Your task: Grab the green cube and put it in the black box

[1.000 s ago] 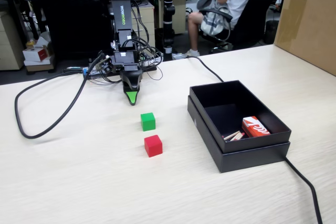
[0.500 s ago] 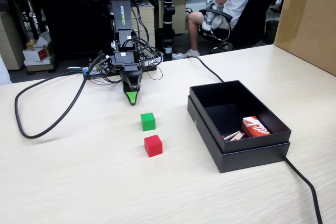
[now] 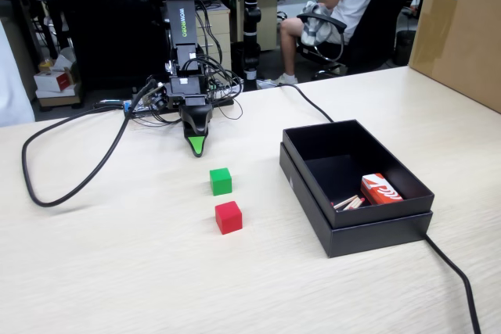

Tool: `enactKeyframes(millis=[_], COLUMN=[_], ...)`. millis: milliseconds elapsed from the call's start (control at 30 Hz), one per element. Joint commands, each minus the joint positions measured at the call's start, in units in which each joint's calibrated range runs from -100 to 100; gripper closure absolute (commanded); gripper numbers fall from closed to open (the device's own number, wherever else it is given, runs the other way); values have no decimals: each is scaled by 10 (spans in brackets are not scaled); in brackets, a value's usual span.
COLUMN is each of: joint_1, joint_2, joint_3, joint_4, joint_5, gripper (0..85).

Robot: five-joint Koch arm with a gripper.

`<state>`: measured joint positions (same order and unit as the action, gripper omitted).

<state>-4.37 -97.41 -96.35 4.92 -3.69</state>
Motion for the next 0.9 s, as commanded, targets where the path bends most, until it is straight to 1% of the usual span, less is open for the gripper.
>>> enactKeyframes(millis=[0,267,433,600,767,867], joint_1=[0,1,-1,-8,-12,-12], joint_2=[2,-6,-17,-26,-26,-19], joint_3=[-6,-5,4,70,193,255], joint_4=[-10,-17,-52,-158,-311,-351], joint_5=[-4,-4,-1,-1,14,19], gripper=[379,379,375,379,380,380])
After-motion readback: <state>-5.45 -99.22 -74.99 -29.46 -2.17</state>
